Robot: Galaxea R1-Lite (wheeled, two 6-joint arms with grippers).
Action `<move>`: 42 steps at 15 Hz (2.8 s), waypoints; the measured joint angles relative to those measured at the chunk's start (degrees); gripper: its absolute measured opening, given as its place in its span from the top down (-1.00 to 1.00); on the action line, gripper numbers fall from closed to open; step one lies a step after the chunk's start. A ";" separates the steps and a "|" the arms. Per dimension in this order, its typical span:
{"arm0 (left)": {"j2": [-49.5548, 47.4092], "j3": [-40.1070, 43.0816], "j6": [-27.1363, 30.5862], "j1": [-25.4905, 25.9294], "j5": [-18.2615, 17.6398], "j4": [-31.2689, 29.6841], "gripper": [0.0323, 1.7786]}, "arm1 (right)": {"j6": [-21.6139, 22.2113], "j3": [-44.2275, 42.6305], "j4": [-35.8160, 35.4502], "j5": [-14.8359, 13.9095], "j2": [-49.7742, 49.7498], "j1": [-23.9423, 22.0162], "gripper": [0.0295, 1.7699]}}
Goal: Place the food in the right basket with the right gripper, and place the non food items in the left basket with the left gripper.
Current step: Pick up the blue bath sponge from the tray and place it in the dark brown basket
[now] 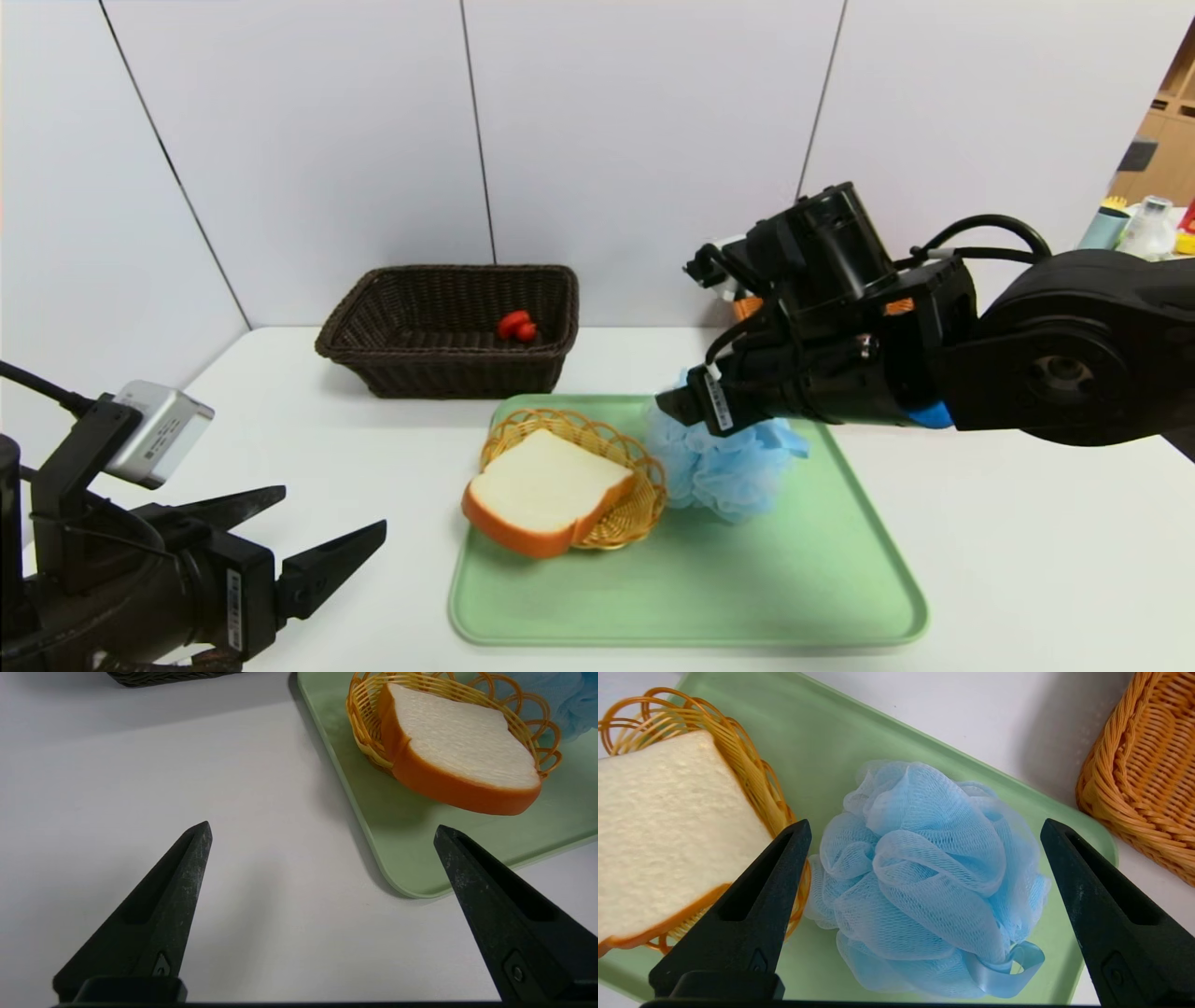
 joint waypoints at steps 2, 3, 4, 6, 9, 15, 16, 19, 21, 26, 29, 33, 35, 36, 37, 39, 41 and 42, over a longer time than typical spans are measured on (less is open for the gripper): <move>0.00 0.02 0.02 0.02 0.00 -0.02 -0.90 | 1.49 0.11 0.61 0.00 0.71 0.00 -0.91; 0.00 0.02 0.05 0.02 0.00 0.00 -0.90 | 2.12 0.12 1.12 0.00 1.01 0.00 -0.91; 0.00 0.02 0.02 0.02 0.00 0.00 -0.90 | 2.73 0.12 1.45 0.00 1.26 0.00 -0.91; 0.00 0.02 0.00 0.05 0.00 -0.02 -0.90 | 3.78 0.22 1.54 -0.02 2.00 0.00 -0.91; 0.01 -0.02 0.06 0.02 0.00 0.00 -0.90 | 4.85 0.87 1.46 0.04 2.97 0.05 -0.91; 0.01 0.20 0.02 0.05 0.00 -0.02 -0.90 | 5.96 1.00 1.21 0.15 4.68 0.55 -0.91; 0.01 0.24 0.00 0.05 0.00 -0.02 -0.90 | 5.99 1.02 1.23 0.15 4.96 0.55 -0.92; 0.04 0.30 0.00 0.05 0.00 -0.02 -0.90 | 5.96 1.02 1.24 0.11 5.53 0.61 -0.92; 0.04 0.30 0.02 0.05 0.00 -0.02 -0.90 | 5.85 1.27 0.82 0.00 5.78 0.61 -0.83; 0.04 0.22 0.02 0.05 -0.02 -0.02 -0.90 | 5.71 1.33 0.52 -0.18 5.78 0.61 -0.03; 0.04 0.22 0.02 0.05 0.00 0.00 -0.90 | 5.60 1.27 0.57 -0.20 5.62 0.61 0.59; 0.04 0.17 0.02 0.07 -0.04 0.00 -0.90 | 5.66 1.27 0.60 -0.29 5.36 0.61 0.93; 0.04 0.13 0.02 0.07 -0.06 0.00 -0.90 | 5.63 1.27 0.63 -0.33 5.03 0.57 0.93; 0.04 0.13 0.02 0.07 -0.04 0.02 -0.90 | 5.55 1.27 0.63 -0.33 4.88 0.49 0.93; 0.04 0.15 0.05 0.07 -0.04 0.00 -0.90 | 5.50 1.22 0.66 -0.46 4.73 0.44 0.93; 0.04 0.20 0.02 0.07 -0.02 0.00 -0.90 | 5.22 1.00 0.74 -1.26 4.23 0.44 0.93; 0.04 0.28 0.00 0.05 -0.02 0.00 -0.90 | 4.44 0.72 0.93 -1.34 3.60 0.22 0.93; 0.04 0.30 0.00 0.05 -0.02 0.00 -0.90 | 4.02 0.61 0.93 -1.35 3.17 0.09 0.93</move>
